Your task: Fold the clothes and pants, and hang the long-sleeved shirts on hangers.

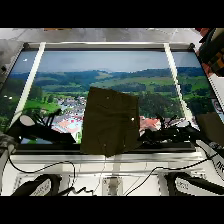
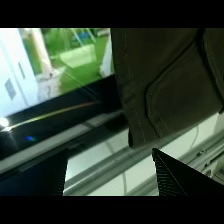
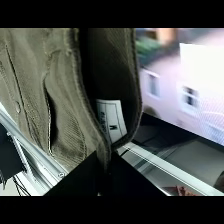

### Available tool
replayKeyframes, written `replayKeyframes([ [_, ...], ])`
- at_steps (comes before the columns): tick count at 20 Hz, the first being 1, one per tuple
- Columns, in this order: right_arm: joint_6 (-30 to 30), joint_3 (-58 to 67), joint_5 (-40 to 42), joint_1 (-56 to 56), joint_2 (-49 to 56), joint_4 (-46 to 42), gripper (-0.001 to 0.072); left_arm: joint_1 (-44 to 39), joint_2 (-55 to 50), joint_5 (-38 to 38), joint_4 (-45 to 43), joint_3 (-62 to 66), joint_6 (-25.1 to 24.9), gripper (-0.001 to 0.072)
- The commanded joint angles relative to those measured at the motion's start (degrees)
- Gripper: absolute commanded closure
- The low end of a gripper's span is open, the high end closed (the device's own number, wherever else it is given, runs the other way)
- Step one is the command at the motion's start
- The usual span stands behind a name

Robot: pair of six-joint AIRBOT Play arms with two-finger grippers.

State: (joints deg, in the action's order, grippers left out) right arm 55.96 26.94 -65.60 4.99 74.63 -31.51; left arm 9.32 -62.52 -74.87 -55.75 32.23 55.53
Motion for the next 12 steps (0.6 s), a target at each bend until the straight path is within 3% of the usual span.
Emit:
replayKeyframes([
  [1, -0.2, 0.0, 0.0, 0.0, 0.0, 0.2, 0.0663, 0.2, 0.1, 3.0, 3.4, -7.7, -1.4, 0.0152],
  [9, -0.2, 0.0, -0.1, 0.0, 0.0, 0.2, 0.0668, -10.1, -0.1, 18.8, 11.1, -13.0, -1.4, 0.0155],
  [10, -0.2, 0.0, -0.6, 0.0, 0.0, 0.2, 0.0668, -11.7, -0.1, 20.1, 12.9, -13.0, -1.4, 0.0188],
  [11, -0.2, 0.0, -1.1, 0.0, 0.0, 0.2, 0.0668, -13.0, -0.1, 20.8, 14.0, -13.0, -1.4, 0.0304],
  [12, -0.2, 0.0, -1.5, 0.0, -0.2, 0.2, 0.0668, -14.0, -0.1, 21.6, 14.3, -12.9, -1.4, 0.0491],
])
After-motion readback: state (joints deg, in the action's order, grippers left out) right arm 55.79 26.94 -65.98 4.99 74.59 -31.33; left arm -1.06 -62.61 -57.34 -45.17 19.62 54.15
